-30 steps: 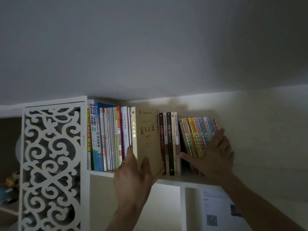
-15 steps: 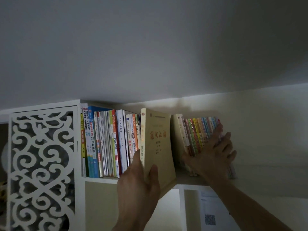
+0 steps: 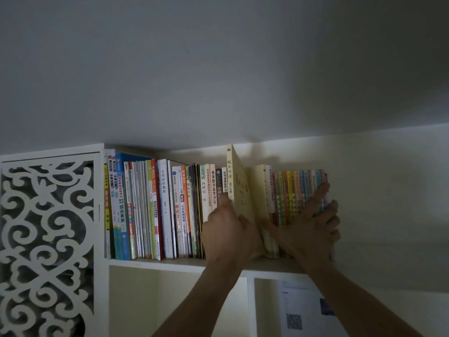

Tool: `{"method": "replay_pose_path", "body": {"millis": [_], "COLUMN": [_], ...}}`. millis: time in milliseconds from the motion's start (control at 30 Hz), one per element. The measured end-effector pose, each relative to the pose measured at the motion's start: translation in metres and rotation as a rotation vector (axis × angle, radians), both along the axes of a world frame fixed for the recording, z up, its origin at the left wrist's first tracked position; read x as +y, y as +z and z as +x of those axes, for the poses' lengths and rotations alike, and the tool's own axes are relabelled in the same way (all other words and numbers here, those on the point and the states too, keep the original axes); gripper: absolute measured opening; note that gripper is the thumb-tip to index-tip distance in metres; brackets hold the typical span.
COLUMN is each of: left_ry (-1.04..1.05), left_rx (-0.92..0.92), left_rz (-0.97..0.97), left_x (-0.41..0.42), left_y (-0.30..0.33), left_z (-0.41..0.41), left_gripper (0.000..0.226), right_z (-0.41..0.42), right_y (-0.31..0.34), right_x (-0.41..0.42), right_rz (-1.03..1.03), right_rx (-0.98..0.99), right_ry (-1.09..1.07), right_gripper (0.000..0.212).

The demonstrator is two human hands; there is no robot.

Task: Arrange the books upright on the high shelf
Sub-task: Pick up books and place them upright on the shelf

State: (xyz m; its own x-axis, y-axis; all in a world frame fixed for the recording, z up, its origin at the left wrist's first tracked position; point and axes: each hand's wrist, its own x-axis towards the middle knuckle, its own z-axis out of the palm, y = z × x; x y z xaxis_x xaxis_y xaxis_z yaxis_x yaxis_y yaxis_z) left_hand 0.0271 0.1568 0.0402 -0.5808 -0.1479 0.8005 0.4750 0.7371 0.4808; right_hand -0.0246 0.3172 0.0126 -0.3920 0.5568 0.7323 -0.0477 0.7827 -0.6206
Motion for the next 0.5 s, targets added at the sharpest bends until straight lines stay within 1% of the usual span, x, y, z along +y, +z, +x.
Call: {"method": "replay_pose_path", "body": {"millis": [100, 233, 333, 367, 433, 500], "left_ry": [-0.006, -0.026, -0.021, 0.001, 0.045, 0.008], "left_rx": [0.024, 0.094, 0.098, 0.088, 0.035, -0.009], "left_rz": [-0.008, -0.085, -0.153, -0.167, -0.175, -0.169], "left_x": [0.012, 0.025, 0.038, 0.04, 0.043, 0.045], "left_y": [-0.008, -0.041, -0.054, -0.053, -0.045, -0.035], "left_z": [-0.024, -0.044, -0.046, -0.048, -0.054, -0.061], "left_gripper": [0.042, 0.059, 0.068, 0.067, 0.057, 0.048], "right_z": [0.002, 0.001, 0.003, 0.003, 0.003, 0.003], "right_y": [0.0, -0.001, -0.002, -0.001, 0.0, 0.0], "right_x": [0.002, 0.002, 0.003, 0.004, 0.003, 0.0], "right_rz": [0.01, 0.032, 0.06, 0.066, 0.078, 0.091], "right_rx": [0.02, 0.043, 0.048, 0.053, 0.056, 0.055], "right_ry": [0.0, -0.016, 0.008, 0.019, 0.013, -0.015], "right_gripper": [0.162, 0.161, 0.161, 0.161, 0.16, 0.158]}}
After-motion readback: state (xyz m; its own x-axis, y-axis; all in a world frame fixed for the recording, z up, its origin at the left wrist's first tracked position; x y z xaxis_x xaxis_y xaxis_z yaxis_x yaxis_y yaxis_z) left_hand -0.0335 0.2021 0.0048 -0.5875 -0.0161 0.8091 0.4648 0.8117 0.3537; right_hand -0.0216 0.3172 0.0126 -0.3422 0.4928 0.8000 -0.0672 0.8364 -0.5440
